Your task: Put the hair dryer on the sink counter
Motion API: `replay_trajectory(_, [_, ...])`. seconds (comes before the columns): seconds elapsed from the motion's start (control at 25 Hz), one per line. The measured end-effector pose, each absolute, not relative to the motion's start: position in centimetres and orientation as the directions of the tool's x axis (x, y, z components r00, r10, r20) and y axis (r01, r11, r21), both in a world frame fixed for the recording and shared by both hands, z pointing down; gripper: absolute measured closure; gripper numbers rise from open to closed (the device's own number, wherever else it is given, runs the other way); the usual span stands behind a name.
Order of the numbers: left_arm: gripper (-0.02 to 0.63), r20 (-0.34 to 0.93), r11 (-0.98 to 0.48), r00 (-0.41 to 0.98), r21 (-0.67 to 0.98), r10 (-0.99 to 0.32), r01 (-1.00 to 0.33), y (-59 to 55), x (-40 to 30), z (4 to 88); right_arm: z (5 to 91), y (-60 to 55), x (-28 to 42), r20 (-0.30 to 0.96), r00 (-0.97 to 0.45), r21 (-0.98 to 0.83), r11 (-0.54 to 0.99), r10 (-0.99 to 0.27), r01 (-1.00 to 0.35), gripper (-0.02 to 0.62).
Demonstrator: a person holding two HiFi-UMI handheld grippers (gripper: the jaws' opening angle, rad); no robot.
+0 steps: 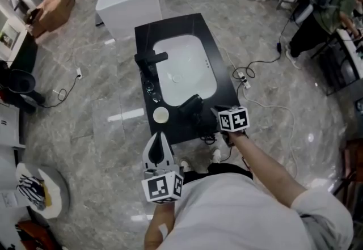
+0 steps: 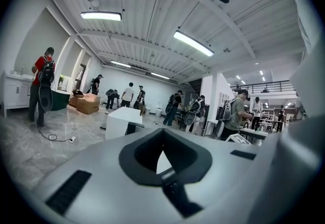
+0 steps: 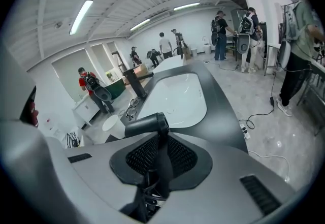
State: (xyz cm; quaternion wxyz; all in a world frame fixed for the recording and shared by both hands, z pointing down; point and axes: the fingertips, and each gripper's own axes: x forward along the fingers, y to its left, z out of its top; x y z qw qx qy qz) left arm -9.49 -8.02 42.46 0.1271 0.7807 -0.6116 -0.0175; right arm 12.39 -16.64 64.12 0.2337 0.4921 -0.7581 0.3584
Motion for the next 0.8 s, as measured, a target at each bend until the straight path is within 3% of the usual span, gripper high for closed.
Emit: replay_trajectory(0.8, [0.604,0.121,-0.315,0.344,0.211,-0.931,-0.925,-8.0,-8.4,42.2,56.7,-15.7,14.0,0.567,-0.354,-0.237,0.264,-0.744,-0.935,0.548])
